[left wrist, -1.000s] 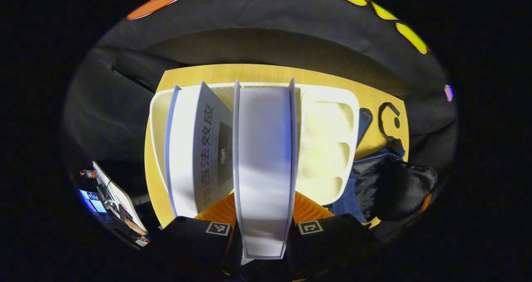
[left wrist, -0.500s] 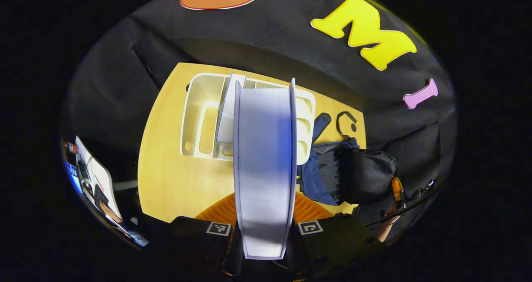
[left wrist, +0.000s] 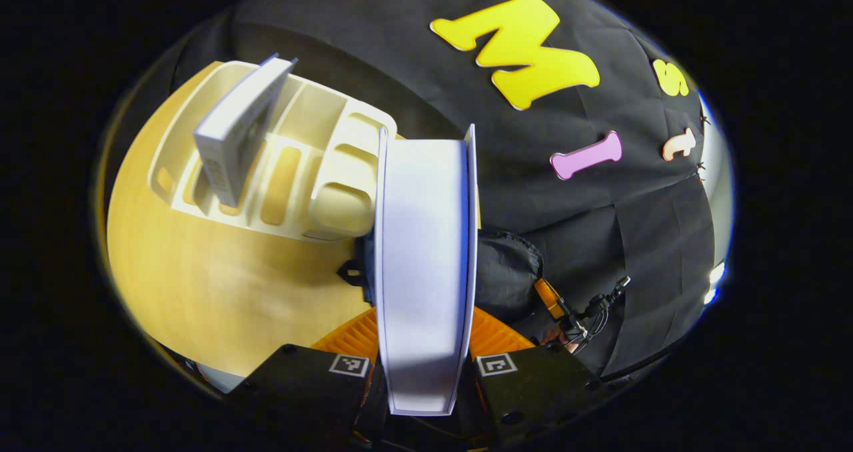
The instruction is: Open the schoolbag, grab two books from the bookshelf and put them into the schoolbag.
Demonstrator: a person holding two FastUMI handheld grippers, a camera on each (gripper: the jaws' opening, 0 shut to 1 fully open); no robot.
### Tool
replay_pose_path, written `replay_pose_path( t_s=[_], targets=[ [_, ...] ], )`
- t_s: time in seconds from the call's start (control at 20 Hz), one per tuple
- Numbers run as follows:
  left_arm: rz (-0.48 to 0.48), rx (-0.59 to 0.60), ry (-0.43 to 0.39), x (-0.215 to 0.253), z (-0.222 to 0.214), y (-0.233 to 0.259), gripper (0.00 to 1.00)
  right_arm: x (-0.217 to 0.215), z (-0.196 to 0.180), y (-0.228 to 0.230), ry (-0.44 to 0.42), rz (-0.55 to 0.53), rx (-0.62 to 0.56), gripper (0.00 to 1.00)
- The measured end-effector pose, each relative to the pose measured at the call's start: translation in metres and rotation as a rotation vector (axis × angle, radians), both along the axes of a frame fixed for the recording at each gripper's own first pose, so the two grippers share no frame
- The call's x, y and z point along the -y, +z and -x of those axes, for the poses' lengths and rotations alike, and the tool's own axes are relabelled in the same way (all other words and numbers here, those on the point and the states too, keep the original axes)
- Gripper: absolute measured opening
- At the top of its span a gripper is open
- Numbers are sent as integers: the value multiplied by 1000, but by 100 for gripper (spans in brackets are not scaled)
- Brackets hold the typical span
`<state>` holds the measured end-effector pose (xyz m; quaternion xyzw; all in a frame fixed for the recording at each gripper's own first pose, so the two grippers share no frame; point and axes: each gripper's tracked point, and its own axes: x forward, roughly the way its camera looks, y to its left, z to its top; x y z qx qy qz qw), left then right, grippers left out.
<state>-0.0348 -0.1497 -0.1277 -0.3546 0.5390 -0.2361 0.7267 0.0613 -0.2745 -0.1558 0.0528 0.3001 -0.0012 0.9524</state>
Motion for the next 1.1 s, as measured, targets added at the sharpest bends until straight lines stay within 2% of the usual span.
replay_pose_path(
  t_s=[0.05, 0.1, 0.15, 0.2, 0.35, 0.45, 0.5, 0.55, 0.7, 0.8, 0.9, 1.0, 1.1],
  targets=[
    [17, 0, -8, 20, 3, -14, 44, 0, 1, 0, -2, 0, 3, 3],
    [33, 1, -9, 40, 3, -29, 40, 2, 1, 1, -4, 1, 1, 0],
    [43, -2, -7, 58, 3, -45, 40, 2, 2, 1, -8, -3, -2, 0],
    [58, -8, -3, 76, 3, -60, 45, 2, 0, 1, -11, -10, -2, 0],
    [56, -2, -21, 122, 6, -109, 44, 3, 1, 6, -15, -19, 1, 0],
    [93, -3, -23, 146, 3, -132, 45, 4, 0, 10, -15, -22, 6, 0],
    [114, -14, -18, 161, 2, -143, 49, 4, 0, 11, -11, -17, 3, 0],
    [142, -21, -12, 172, 0, -150, 45, 6, 0, 11, -11, -13, 2, 0],
    [214, -32, 0, 200, -2, -170, 44, 20, -4, 18, -34, 22, 17, 0],
    [268, -49, 15, 212, -7, -175, 44, 18, -1, 9, -40, -1, -8, 0],
    [289, -64, 28, 227, -17, -178, 44, 7, 4, -4, -33, -38, -42, 0],
    [289, -55, 24, 237, -21, -179, 44, -4, 7, -4, -12, -37, -25, 0],
    [290, -57, 20, 241, -22, -177, 44, -33, 16, -5, 37, -77, -25, 0]
  ],
)
